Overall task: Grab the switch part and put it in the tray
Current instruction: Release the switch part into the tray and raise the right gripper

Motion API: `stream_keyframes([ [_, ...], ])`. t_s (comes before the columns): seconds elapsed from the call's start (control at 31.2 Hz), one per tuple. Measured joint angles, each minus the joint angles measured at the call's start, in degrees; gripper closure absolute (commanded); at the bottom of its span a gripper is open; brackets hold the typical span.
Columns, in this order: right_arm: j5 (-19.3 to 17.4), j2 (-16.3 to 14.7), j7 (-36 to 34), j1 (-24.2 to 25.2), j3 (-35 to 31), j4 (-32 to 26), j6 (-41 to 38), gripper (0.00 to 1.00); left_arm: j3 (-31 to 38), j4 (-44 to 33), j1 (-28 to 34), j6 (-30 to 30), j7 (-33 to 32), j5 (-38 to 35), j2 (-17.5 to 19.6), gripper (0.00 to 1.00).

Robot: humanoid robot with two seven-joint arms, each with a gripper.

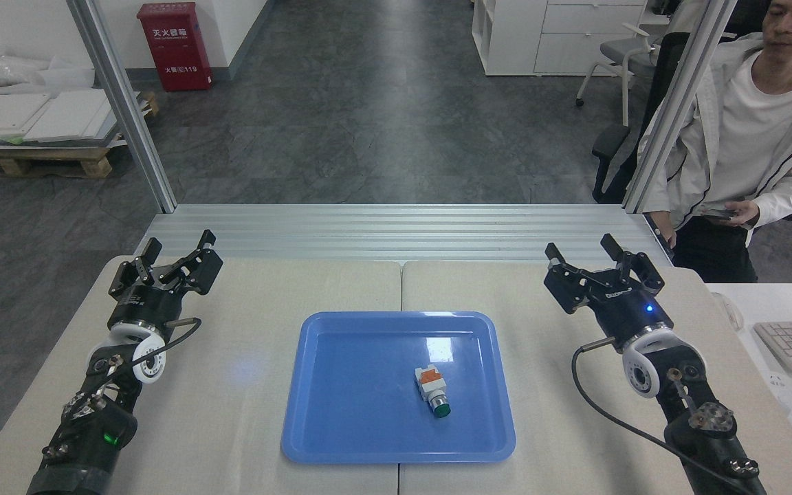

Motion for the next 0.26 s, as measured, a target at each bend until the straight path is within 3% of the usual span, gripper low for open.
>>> stream_keyframes([
  [0.1, -0.06, -1.97, -1.28, -0.08, -0.78, 2.22, -0.85, 0.01, 0.00, 0.00, 0.00, 0.00, 0.00, 0.00, 0.01, 0.00],
  [0.26, -1.27, -2.69, -1.96, 0.88, -1.20, 3.37, -1.15, 0.01, 0.00, 0.00, 0.00, 0.00, 0.00, 0.00, 0.03, 0.00],
])
